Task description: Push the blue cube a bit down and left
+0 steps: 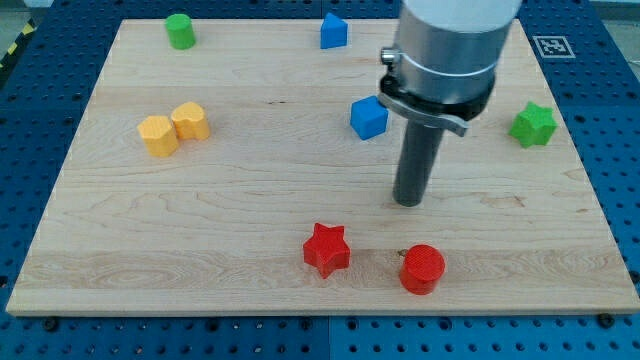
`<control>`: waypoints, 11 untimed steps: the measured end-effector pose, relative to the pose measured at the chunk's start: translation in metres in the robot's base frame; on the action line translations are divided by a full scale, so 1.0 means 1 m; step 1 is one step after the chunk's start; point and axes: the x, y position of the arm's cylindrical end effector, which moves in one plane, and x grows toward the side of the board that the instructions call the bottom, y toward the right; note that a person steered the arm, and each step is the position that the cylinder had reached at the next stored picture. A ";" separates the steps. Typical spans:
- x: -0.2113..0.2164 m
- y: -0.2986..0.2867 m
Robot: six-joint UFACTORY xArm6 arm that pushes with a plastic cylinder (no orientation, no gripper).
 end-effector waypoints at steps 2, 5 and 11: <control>-0.018 0.039; -0.135 0.010; -0.128 -0.147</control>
